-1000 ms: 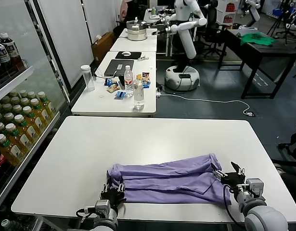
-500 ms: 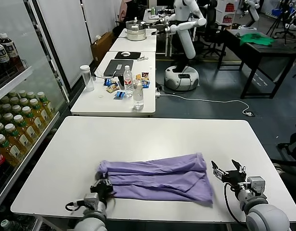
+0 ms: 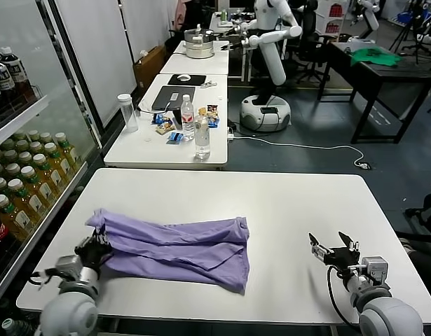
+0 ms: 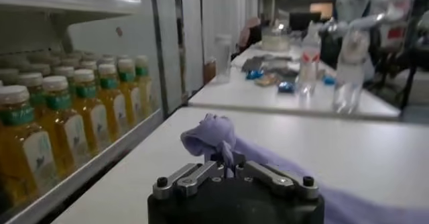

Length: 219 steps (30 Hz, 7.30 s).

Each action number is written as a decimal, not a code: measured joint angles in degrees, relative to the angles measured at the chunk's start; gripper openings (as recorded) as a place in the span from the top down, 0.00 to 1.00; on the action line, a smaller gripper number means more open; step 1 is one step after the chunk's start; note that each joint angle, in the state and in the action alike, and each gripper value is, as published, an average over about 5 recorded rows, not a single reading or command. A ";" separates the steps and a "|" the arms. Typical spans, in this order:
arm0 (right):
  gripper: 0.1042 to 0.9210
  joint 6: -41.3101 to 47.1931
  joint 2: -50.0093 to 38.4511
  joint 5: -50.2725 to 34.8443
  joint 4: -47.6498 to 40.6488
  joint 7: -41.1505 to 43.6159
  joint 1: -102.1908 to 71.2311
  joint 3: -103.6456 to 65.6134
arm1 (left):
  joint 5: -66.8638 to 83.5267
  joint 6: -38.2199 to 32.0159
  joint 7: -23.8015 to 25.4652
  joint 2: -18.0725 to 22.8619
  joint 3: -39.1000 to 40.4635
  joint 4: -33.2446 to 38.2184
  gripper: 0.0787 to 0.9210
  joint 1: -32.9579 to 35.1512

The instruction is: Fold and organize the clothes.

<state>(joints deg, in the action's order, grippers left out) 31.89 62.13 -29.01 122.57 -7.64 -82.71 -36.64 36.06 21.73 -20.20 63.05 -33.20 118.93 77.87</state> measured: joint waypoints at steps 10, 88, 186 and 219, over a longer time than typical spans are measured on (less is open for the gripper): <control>0.12 -0.14 0.91 0.81 0.67 -0.03 -1.28 -0.55 | 13.16 0.67 2.05 2.80 4.20 10.98 0.95 -0.77; 0.12 -0.83 2.08 1.84 -0.57 0.18 -0.50 0.36 | -9.34 -1.13 0.95 10.05 21.24 -9.03 0.56 -3.79; 0.12 -3.06 12.89 10.01 -14.08 -4.52 20.34 28.58 | -15.02 -14.04 3.82 8.30 8.13 3.14 0.12 3.70; 0.83 -2.56 18.02 11.69 -26.61 -4.75 28.65 33.43 | -14.75 -15.08 1.92 8.79 3.03 4.63 0.12 7.73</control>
<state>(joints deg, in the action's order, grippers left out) 29.33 80.16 -17.32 95.95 -12.39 -54.06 -3.21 21.31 6.65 -18.28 71.84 -30.18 123.56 85.59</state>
